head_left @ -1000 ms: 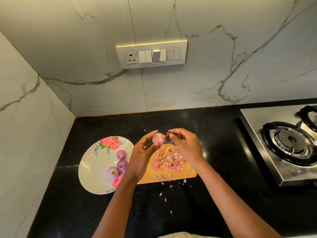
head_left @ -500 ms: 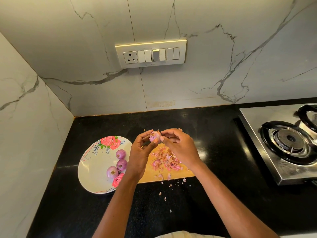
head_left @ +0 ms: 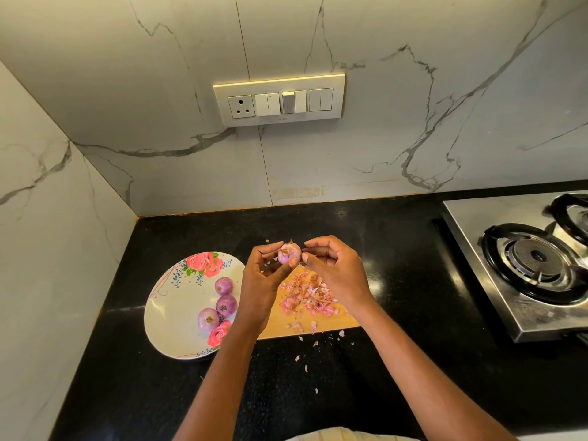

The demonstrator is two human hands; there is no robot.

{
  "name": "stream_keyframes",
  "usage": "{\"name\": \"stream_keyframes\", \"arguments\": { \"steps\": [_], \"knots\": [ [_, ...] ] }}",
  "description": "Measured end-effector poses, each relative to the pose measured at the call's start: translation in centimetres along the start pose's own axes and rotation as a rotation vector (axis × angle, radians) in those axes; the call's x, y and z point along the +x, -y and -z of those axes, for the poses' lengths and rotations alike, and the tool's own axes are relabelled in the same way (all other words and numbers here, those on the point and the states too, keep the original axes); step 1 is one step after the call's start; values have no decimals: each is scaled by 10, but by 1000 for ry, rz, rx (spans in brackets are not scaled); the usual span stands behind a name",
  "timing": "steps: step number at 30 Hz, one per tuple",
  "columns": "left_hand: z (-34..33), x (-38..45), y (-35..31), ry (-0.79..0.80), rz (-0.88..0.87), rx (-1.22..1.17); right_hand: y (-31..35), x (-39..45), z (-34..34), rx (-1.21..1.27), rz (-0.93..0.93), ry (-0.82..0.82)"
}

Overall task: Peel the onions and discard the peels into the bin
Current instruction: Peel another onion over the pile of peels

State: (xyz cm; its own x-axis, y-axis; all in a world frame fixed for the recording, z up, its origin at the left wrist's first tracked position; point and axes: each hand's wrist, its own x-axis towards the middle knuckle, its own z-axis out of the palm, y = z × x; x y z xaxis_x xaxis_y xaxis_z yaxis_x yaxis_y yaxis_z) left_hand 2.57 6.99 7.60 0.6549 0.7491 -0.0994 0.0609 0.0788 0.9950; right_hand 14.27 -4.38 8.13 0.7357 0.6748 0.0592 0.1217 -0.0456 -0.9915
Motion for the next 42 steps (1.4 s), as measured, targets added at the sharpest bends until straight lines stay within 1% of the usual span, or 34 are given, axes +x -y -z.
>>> {"name": "stream_keyframes", "arguments": {
  "steps": [10,17,23,30,32,35,38,42],
  "knots": [
    [0,-3,-1,-29,-29,34,4,-4,1,-59,23,9],
    [2,-1,1,-6,-21,20,3,-4,2,-144,69,-38],
    [2,-2,1,14,-23,17,1,-2,1,-228,115,-42],
    [3,-4,2,48,-12,-2,-6,0,5,-239,68,-67],
    [4,-4,2,54,17,-31,-10,1,8,-262,56,-85],
    [4,-4,0,68,55,-149,-14,3,13,-299,26,-115],
    [4,-5,-4,85,89,-243,-16,4,17,-348,-14,-72],
    [3,-4,-4,103,77,-180,-12,3,13,-333,-23,13]
  ]
}}
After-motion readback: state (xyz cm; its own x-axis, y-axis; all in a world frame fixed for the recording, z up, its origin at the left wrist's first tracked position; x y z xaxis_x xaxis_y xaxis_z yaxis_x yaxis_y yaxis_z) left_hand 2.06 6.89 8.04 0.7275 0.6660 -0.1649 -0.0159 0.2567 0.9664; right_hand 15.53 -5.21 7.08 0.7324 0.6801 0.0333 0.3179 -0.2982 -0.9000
